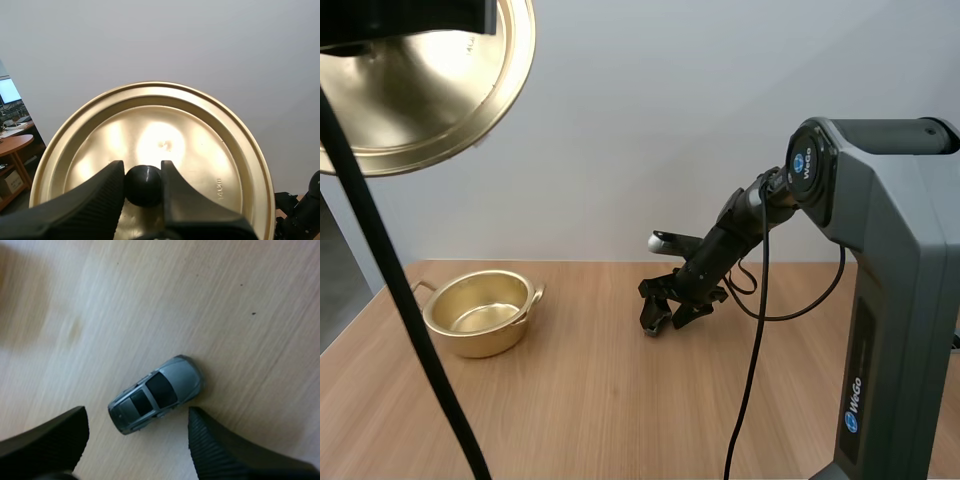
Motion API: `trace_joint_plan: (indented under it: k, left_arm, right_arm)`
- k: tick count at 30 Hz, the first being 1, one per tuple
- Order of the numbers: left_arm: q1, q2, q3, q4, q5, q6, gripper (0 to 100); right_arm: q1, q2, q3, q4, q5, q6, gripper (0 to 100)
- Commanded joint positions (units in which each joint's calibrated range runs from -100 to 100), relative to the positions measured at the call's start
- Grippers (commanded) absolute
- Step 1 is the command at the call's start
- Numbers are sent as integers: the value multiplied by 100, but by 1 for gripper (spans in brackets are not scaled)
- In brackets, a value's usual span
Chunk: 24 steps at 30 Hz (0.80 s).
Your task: Open the pot, put the car inside, and close it
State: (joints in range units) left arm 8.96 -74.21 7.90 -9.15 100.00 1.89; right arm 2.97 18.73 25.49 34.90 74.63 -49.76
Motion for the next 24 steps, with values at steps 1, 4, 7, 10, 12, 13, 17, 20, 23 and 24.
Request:
trace_joint_plan:
  k: [1, 4, 7, 10, 12, 13, 17, 20, 23, 24]
  left_arm:
    - [1, -2, -4, 3, 0, -6, 0]
    - [1, -2, -4, 3, 0, -6, 0]
    - [1, -2, -4, 3, 0, -6, 0]
    - [1, -2, -4, 3, 0, -6, 0]
    - [1, -2, -4, 3, 0, 5, 0]
    - [1, -2, -4, 3, 0, 5, 0]
    - [1, -2, -4, 3, 0, 5, 0]
    - [1, -2, -4, 3, 0, 5, 0]
    - [1, -2, -4, 3, 0, 5, 0]
    - [1, -2, -4, 3, 0, 5, 0]
  right_arm:
    - [1, 30, 11, 48, 15, -1, 63]
    - [1, 30, 11, 48, 14, -1, 25]
    - [1, 30, 11, 35, 32, 19, 0]
    - [1, 30, 11, 35, 44, 19, 0]
    - [1, 30, 11, 35, 44, 19, 0]
    - [1, 30, 11, 35, 44, 19, 0]
    - [1, 30, 11, 35, 44, 19, 0]
    - [1, 30, 11, 35, 44, 19, 0]
    - [1, 30, 11, 35, 44, 19, 0]
    - [1, 30, 11, 35, 44, 19, 0]
